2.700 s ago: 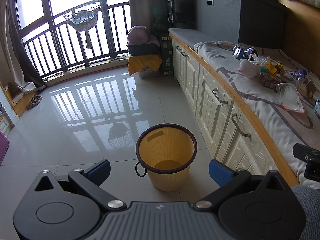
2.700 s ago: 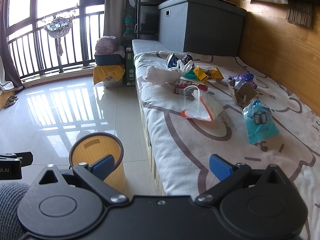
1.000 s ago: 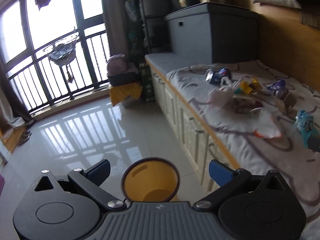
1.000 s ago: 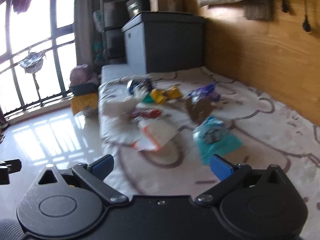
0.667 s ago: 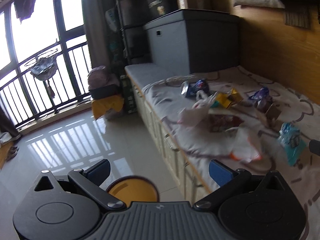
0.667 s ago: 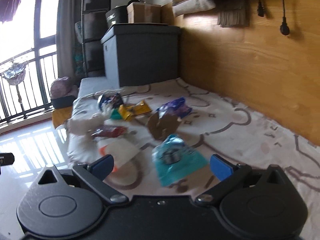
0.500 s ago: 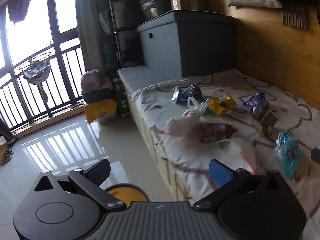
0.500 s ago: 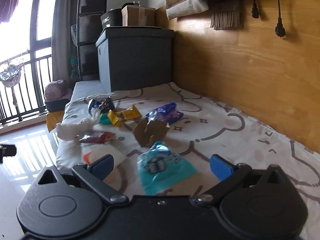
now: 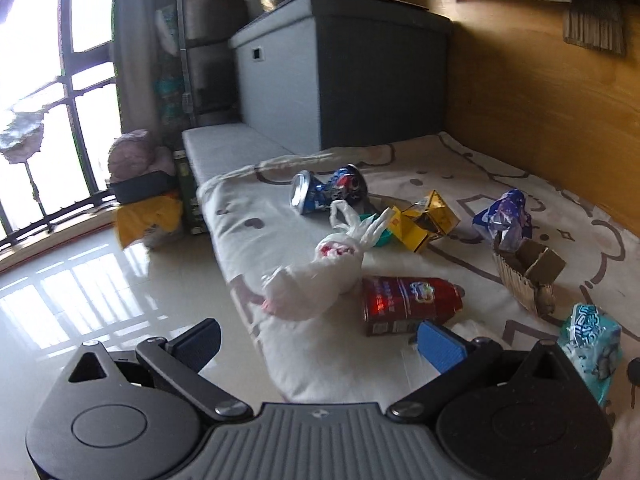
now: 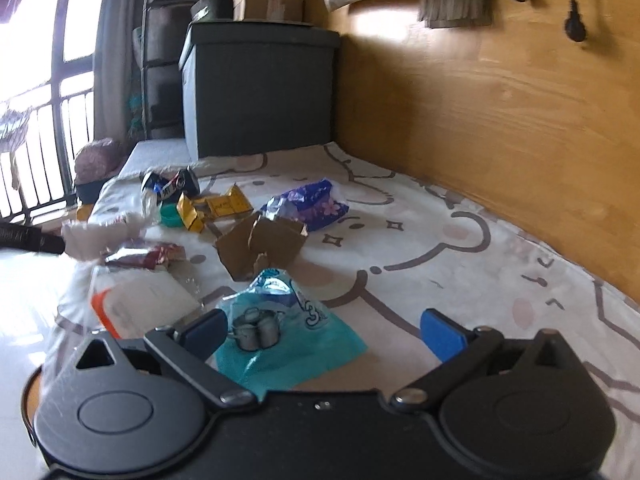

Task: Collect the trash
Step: 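Move both tools toward the trash on the bench, then grasp the white tied plastic bag with the left tool while the right grasps the blue pot-print bag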

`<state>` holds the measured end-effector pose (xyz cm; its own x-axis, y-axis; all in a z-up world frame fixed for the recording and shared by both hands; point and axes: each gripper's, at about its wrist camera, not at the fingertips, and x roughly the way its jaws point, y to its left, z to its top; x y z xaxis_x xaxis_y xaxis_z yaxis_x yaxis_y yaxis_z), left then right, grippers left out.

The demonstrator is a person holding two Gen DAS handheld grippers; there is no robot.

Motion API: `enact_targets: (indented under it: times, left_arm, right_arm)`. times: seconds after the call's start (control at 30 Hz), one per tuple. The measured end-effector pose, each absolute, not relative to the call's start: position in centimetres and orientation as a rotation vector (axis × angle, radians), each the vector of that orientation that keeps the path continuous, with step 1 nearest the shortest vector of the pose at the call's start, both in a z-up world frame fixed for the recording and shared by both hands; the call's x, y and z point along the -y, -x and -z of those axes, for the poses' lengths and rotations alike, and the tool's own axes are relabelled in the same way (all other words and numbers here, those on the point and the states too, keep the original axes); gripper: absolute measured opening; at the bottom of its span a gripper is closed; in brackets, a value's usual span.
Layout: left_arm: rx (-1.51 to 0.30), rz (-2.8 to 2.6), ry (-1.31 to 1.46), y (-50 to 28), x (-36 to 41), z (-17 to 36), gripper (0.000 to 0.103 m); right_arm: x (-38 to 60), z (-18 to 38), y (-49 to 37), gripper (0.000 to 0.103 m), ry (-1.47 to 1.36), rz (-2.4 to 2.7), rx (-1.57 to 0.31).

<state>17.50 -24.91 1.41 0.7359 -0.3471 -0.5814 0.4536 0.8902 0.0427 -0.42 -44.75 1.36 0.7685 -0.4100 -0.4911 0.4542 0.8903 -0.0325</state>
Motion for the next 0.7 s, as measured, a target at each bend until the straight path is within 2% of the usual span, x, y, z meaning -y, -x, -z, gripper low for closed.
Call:
enact_targets:
  times: [0.5,0.7]
  left_arm:
    - [-0.515,0.749,-0.401,-25.3,26.4,-2.4,0.103]
    - [-0.559,0.866,-0.553,-26.9,28.1,-1.8,0.103]
  right_arm:
    - [47.7,0.5,-4.8,0.103,0.006,0.160,-0.649]
    - [47.3,0.9,-6.4,0.103,0.088,0.063,-0.730]
